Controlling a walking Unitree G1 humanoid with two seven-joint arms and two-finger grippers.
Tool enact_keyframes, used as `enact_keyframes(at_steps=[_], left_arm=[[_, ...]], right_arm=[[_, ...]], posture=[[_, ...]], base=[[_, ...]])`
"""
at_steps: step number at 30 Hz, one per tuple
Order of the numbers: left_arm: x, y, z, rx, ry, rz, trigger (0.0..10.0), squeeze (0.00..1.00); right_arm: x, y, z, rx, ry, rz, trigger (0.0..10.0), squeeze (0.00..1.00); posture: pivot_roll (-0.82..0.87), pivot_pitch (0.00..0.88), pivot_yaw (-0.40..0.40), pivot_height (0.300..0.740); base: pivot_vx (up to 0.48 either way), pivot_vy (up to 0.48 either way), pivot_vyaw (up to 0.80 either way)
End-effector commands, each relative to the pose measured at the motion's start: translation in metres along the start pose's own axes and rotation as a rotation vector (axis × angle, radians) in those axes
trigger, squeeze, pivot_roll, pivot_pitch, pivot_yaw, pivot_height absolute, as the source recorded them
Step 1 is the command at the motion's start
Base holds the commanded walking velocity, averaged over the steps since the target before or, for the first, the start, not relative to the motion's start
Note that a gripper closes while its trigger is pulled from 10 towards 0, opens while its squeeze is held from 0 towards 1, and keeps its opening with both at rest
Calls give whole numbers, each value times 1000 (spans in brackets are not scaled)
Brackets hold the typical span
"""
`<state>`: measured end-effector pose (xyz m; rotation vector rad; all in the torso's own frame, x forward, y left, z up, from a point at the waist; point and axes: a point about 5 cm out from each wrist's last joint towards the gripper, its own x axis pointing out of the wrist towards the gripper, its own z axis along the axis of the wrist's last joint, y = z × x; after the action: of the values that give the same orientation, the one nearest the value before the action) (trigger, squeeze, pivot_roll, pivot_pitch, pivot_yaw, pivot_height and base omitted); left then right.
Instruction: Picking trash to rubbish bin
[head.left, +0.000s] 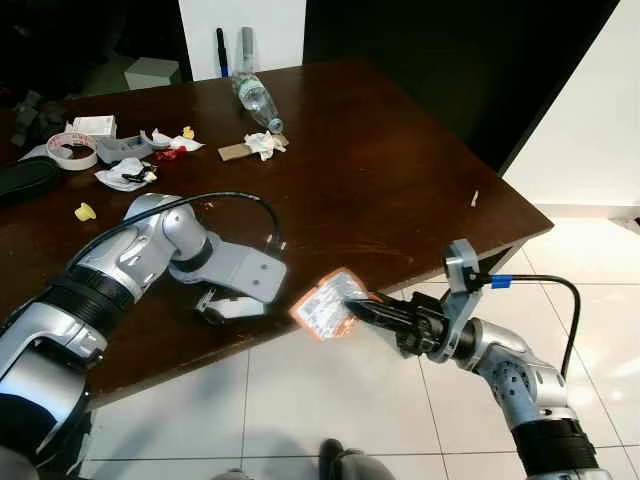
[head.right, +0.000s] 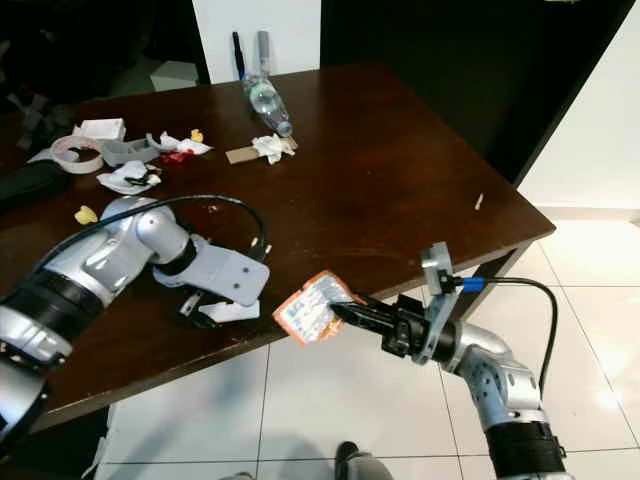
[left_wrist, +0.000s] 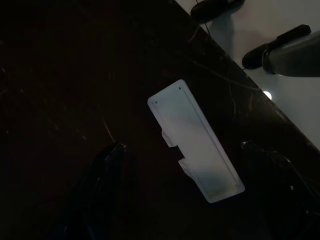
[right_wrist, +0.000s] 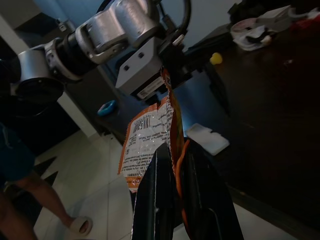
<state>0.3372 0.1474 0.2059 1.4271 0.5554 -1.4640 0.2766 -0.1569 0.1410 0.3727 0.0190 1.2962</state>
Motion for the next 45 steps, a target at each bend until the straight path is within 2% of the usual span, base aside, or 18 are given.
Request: enact_keyframes(at_steps=[1, 15, 28, 38, 45], left_arm=[[5, -4, 2, 4, -6, -21, 10000, 0], [15, -4, -2, 4, 37, 7, 10000, 0], [21, -5, -8, -58, 4, -13, 10000, 0], [28, -12, -6, -69, -42, -66, 10000, 0], [28, -11, -7, -74, -34, -59, 10000, 0]], right_arm=[[0, 3, -4, 11, 17, 13, 10000, 0], [5, 7, -6, 16, 20, 22, 10000, 0], [5, 9, -6, 8, 21, 20, 10000, 0], [6, 11, -8, 11, 37, 24, 10000, 0], [5, 10, -11, 12, 58, 16, 10000, 0]], posture=[[74, 159, -15, 740], [63, 171, -15, 740], [56, 174, -13, 740], [56, 175, -14, 740], [57, 176, -14, 740]], base=[[0, 0, 0], [0, 0, 0], [0, 0, 0], [0, 0, 0], [0, 0, 0]])
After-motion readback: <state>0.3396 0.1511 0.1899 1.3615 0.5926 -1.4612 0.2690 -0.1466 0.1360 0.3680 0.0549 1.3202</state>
